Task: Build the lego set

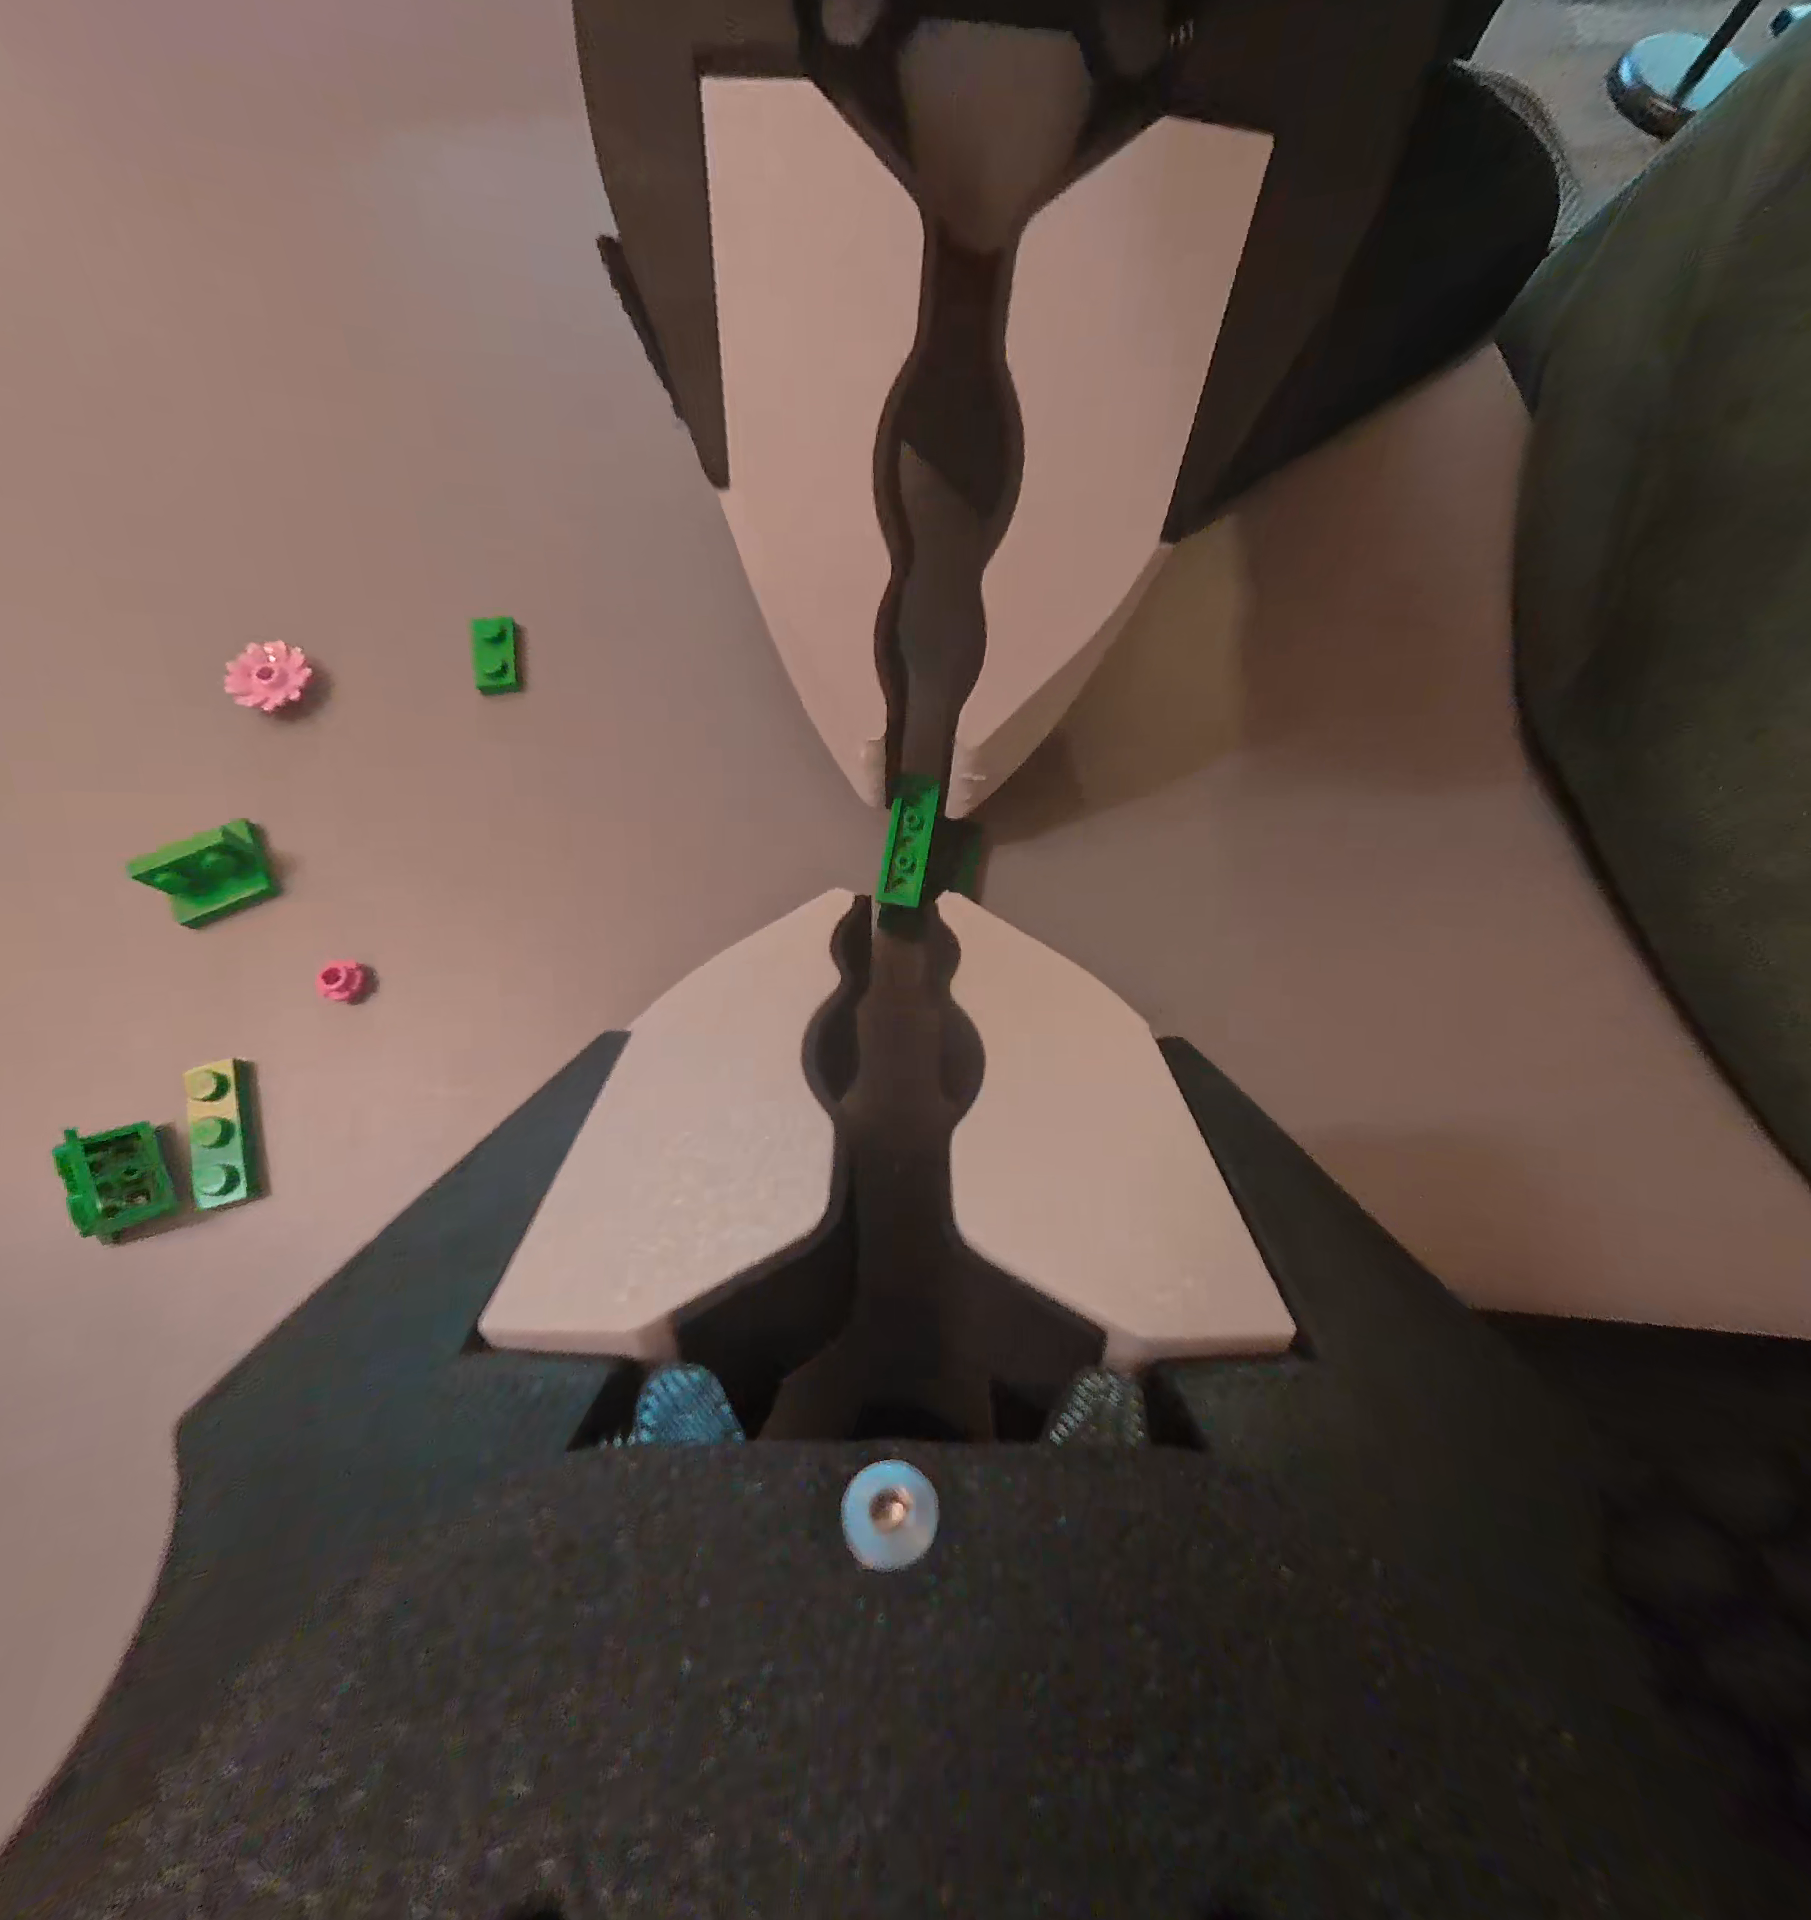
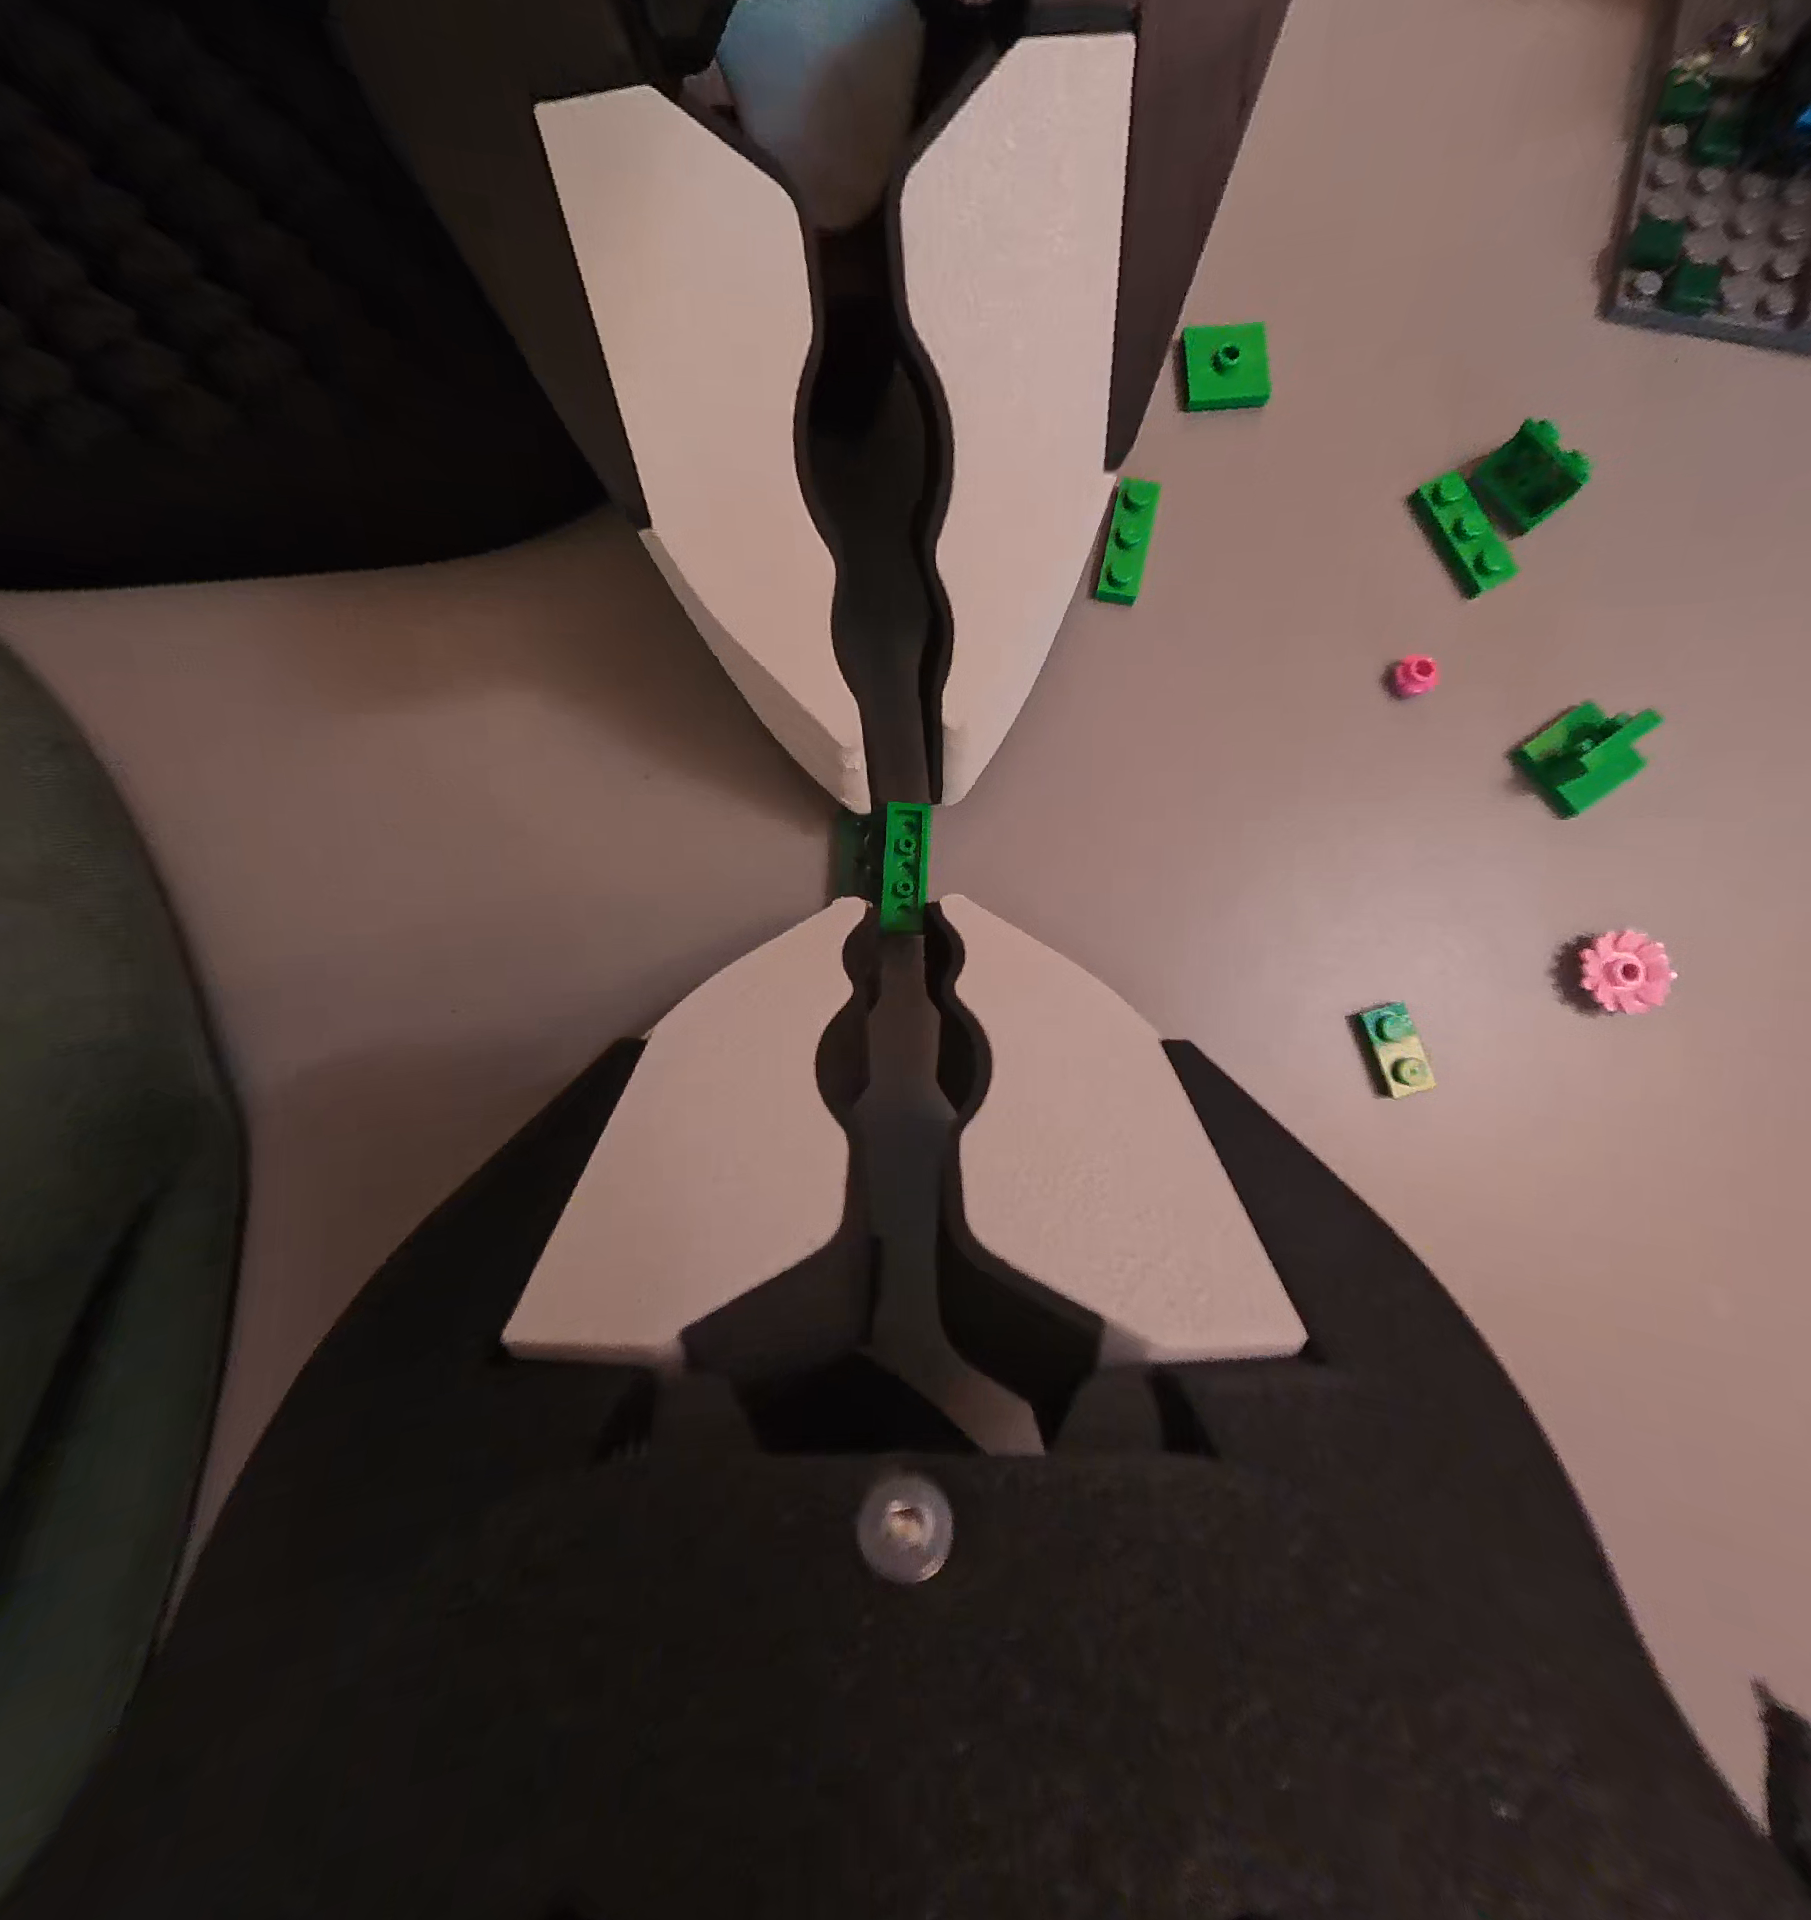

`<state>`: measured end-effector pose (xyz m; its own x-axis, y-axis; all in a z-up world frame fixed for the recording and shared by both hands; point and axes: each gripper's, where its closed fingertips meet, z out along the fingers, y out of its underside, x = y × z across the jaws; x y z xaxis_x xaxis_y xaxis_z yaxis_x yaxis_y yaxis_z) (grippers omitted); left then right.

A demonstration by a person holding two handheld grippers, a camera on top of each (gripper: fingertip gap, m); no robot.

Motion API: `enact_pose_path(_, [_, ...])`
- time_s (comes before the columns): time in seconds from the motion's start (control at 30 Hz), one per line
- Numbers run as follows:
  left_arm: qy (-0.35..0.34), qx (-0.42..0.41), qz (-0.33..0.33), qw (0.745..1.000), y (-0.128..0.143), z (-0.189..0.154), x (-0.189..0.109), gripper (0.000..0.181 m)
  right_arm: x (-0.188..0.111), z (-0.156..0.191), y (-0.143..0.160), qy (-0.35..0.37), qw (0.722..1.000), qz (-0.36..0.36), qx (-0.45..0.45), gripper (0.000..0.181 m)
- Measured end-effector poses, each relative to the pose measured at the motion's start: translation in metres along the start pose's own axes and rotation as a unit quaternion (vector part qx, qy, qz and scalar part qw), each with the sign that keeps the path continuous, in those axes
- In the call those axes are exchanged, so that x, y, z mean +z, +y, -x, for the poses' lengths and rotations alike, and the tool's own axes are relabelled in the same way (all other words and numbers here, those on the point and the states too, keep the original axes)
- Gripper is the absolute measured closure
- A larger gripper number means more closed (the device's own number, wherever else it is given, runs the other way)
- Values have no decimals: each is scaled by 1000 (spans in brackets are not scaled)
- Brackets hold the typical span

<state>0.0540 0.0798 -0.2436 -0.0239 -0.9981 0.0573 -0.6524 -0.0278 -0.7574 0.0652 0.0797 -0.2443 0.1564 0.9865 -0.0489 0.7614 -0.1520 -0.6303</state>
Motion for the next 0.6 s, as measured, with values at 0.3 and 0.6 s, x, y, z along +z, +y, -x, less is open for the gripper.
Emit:
enact_pose_path(0.3, [0,8,13,1000,1,-1,3,173,3,1,1,0,1000,14,-11,174])
enact_pose_path(0.6, [4,4,16,1000,2,-1,2,173,2,4,1,-10,1000,11,-16,166])
